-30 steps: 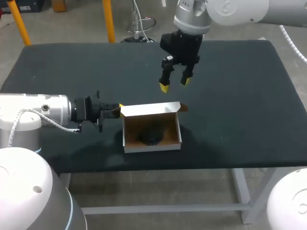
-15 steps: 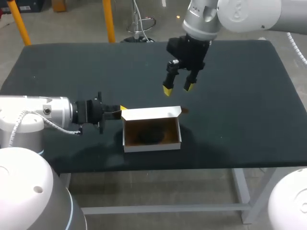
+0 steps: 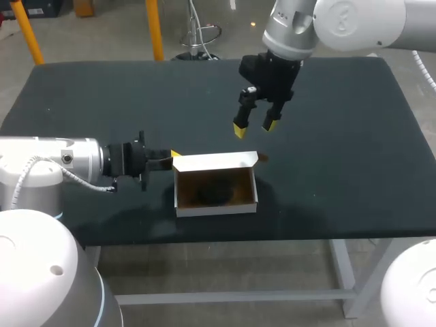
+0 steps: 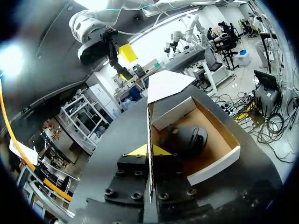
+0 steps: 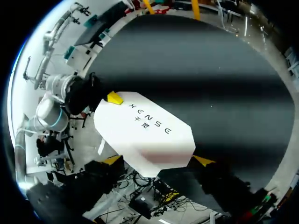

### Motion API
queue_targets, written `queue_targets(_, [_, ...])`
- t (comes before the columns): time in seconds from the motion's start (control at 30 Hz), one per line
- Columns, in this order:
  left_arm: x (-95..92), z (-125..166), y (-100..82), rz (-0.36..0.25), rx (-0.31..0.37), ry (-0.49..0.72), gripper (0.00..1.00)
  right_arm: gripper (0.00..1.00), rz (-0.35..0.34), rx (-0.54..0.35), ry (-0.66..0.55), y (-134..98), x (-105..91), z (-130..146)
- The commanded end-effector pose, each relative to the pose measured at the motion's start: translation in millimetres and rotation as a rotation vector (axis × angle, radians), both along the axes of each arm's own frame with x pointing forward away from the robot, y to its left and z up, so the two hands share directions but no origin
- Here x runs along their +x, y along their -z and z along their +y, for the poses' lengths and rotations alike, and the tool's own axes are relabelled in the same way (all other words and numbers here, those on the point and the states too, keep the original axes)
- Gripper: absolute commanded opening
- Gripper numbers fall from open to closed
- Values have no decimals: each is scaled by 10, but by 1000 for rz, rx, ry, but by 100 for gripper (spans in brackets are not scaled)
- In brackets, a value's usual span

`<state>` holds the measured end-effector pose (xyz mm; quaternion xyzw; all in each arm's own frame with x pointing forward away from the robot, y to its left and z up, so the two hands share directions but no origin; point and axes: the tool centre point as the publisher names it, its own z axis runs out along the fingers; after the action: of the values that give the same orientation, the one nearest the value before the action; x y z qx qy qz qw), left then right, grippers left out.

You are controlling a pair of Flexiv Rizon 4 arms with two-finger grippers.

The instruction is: Assemble the packaging by folding the flat box into shape, placing the metal phone stand inside, and closing the box properly

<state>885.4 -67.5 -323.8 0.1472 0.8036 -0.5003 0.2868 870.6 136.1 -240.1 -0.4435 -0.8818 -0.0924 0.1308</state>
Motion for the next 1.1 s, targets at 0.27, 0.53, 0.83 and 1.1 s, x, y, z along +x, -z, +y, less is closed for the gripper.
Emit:
queue_targets(0.27, [-33, 6, 39, -92, 6, -20, 0, 100, 102, 22, 198, 22, -32, -113])
queue_targets(0.53, [-79, -24, 71, -153, 28, -18, 0, 100, 186, 28, 355, 53, -118, -174])
queue_targets(0.83, [-98, -20, 97, -213, 42, -37, 0, 100, 293, 13, 607, 119, -212, -208])
queue_targets(1.1, [-113, -14, 115, -243, 44, -36, 0, 100, 362, 5, 641, 144, -274, -215])
